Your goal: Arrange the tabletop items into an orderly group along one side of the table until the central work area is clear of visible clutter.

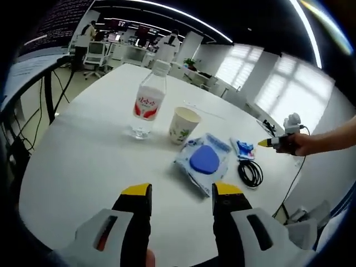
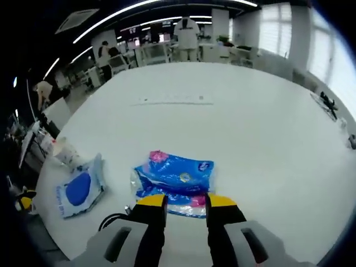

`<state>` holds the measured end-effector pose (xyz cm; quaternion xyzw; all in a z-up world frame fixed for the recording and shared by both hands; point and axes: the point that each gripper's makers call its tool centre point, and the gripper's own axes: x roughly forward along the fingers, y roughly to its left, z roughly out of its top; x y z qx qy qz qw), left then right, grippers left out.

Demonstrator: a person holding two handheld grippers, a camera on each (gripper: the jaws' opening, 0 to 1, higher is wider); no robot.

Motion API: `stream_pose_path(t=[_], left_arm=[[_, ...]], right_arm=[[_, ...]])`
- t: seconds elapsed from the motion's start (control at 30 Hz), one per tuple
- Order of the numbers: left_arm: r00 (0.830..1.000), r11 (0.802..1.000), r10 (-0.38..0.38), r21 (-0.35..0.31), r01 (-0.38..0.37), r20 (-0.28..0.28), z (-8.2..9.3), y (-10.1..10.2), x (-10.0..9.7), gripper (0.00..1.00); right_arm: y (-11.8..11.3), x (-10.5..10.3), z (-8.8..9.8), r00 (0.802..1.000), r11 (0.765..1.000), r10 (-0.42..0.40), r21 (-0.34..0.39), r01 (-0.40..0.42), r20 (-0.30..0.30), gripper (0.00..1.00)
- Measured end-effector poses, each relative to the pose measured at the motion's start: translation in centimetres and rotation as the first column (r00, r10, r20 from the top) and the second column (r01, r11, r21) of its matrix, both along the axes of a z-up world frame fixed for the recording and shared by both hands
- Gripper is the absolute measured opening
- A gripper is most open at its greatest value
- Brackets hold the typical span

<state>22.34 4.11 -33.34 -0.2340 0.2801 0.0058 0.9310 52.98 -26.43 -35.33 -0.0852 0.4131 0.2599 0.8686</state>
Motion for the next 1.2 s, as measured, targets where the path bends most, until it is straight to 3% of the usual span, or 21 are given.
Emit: stream_pose_path(t=[0.27,0.4,0.47,0.6,0.87,1.2], left_arm=[[0.999,0.999,-0.017,-0.031,0.017,-0.030,-1.0,-1.4,0.6,0.42],[0.999,0.999,-0.024,-0.044,0.022,-0.041,-1.3,-2.1,1.0,0.42],[0.998,0.998,-0.026,-0.055,0.023,-0.050,-1.8,-2.1,1.3,0.42],[0.998,0.997,-0.021,-0.069,0.017,-0.058,-2.3,-2.1,1.4,0.41],[0.998,0.996,-0.010,-0.084,0.005,-0.069,-3.0,-2.6,1.7,0.41],[0.997,0.991,-0.011,-0.134,0.000,-0.078,-3.5,-4.2,2.6,0.39]], right_arm=[[4.8,-3.8,-0.2,0.986,0.986,0.165,-0.009,-0.165,-0.021,0.27],[7.5,-5.7,-0.1,0.976,0.977,0.215,0.016,-0.214,-0.045,0.28],[8.1,-5.7,-0.5,0.969,0.971,0.240,0.029,-0.239,-0.059,0.28],[11.4,-8.5,-0.1,0.957,0.959,0.284,0.038,-0.282,-0.066,0.29],[12.4,-8.3,-0.8,0.938,0.942,0.335,0.065,-0.330,-0.087,0.30],[13.5,-9.0,-1.4,0.940,0.947,0.318,0.091,-0.309,-0.125,0.30]])
